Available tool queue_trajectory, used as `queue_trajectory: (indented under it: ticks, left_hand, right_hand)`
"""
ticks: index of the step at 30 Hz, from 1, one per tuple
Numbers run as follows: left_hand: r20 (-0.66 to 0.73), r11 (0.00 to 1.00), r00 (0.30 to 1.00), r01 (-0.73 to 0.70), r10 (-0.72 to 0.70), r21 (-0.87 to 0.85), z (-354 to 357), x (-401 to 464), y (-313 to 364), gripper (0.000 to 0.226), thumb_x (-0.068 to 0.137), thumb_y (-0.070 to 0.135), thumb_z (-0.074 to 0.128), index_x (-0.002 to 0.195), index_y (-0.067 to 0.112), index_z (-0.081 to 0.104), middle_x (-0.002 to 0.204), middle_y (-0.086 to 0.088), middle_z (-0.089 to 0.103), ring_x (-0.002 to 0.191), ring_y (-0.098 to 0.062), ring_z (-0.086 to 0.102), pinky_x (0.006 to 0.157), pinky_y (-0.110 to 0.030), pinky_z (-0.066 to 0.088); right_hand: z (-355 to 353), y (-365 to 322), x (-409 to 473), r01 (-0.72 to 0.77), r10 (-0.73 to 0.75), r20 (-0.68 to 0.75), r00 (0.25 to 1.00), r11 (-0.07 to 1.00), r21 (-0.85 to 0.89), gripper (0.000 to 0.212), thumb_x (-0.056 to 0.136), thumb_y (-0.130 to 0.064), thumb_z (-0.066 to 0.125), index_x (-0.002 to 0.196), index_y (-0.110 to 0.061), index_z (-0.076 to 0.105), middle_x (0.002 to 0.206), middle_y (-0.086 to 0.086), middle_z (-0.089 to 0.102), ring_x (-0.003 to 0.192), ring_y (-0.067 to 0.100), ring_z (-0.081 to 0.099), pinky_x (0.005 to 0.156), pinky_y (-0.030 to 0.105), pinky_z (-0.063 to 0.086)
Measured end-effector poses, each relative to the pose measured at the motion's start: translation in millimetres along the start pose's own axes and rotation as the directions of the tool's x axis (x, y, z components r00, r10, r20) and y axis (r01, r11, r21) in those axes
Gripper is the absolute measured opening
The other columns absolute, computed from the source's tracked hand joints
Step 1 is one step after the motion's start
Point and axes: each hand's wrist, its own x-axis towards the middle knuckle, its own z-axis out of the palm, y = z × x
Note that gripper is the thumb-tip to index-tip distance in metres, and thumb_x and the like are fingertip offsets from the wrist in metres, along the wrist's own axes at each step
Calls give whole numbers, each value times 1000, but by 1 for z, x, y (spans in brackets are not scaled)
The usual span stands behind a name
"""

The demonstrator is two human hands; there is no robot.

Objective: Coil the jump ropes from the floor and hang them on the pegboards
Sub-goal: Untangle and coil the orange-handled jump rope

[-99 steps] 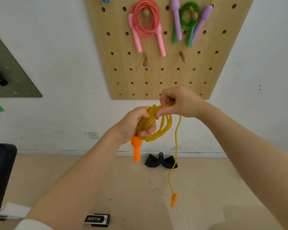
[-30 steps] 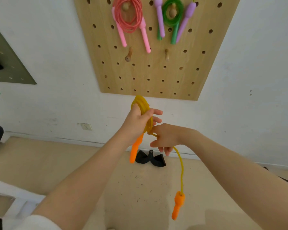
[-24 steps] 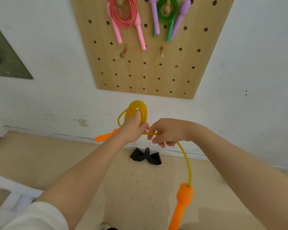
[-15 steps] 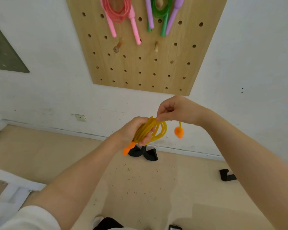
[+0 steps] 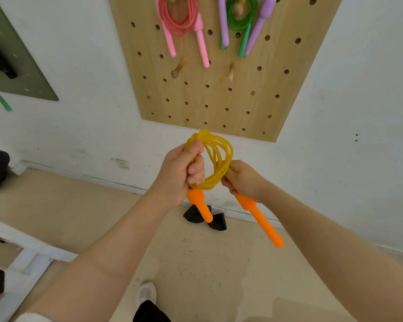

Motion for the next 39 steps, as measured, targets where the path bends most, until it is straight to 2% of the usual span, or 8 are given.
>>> queue_trajectory:
  ticks: [4, 11, 14, 19, 23, 27, 31, 39]
  left_hand:
    - [-133, 986, 988, -55, 76, 157, -15, 12, 1, 37, 97, 19, 43, 62, 14, 32, 39, 8, 35, 32, -6, 28, 38, -18, 26]
    - [-180, 925, 945, -207, 274, 320, -34, 45, 31, 34, 95, 16, 49, 63, 14, 39, 41, 5, 36, 36, -10, 31, 38, -19, 27]
    - [-79, 822, 923, -293, 376, 488, -44, 62, 42, 31, 94, 17, 50, 64, 17, 43, 41, 6, 41, 37, -10, 37, 41, -27, 40]
    - [-40, 759, 892, -359, 451, 543, -77, 86, 59, 29, 95, 18, 49, 66, 19, 45, 41, 5, 45, 39, -10, 41, 54, -36, 48]
    - [1, 774, 900, -376, 436, 510, -102, 102, 71, 29, 93, 20, 49, 64, 16, 45, 42, 6, 45, 44, -12, 42, 54, -37, 47]
    - [40, 810, 927, -345, 372, 475, -123, 117, 89, 33, 95, 22, 47, 63, 15, 42, 47, 7, 45, 52, -17, 43, 52, -27, 39]
    - [66, 826, 952, -291, 297, 482, -144, 130, 108, 35, 99, 19, 41, 64, 13, 43, 56, 1, 46, 49, -2, 43, 54, -10, 38]
    - [-10, 870, 946, -294, 324, 397, -166, 162, 166, 20, 98, 29, 40, 85, 21, 53, 76, 5, 55, 77, -13, 56, 73, -27, 48]
  right_hand:
    - [23, -14, 15, -64, 64, -1, 998, 998, -12, 32, 99, -14, 28, 92, -6, 58, 64, -4, 58, 50, 15, 38, 50, 23, 39]
    - [38, -61, 51, -115, 251, -68, 966, 647, 753, 15, 97, -18, 42, 96, -14, 56, 50, -5, 46, 38, 6, 29, 39, 19, 34]
    - [42, -82, 73, -84, 310, -54, 949, 413, 907, 44, 95, -50, 40, 79, -12, 56, 58, 2, 42, 32, 7, 28, 35, 18, 33]
    - [47, -103, 101, -83, 108, 32, 994, 505, 859, 79, 83, -76, 15, 90, -10, 58, 59, 3, 50, 37, 6, 26, 37, 19, 34]
    - [60, -117, 121, -25, 56, -3, 998, 488, 872, 51, 86, -65, 38, 85, -20, 61, 63, -2, 50, 39, 5, 25, 39, 16, 32]
    - [69, -129, 142, 67, 109, -101, 989, 279, 958, 19, 88, -35, 56, 88, -17, 61, 67, -3, 50, 36, 4, 28, 37, 14, 31]
    - [65, -147, 157, 190, 72, -243, 967, 427, 884, 3, 92, -20, 55, 89, -18, 55, 79, -1, 59, 37, 3, 34, 39, 16, 35]
    - [42, -209, 182, 418, -156, -438, 885, 680, 603, 7, 96, -9, 46, 98, -16, 47, 70, -1, 51, 43, 4, 31, 42, 17, 32]
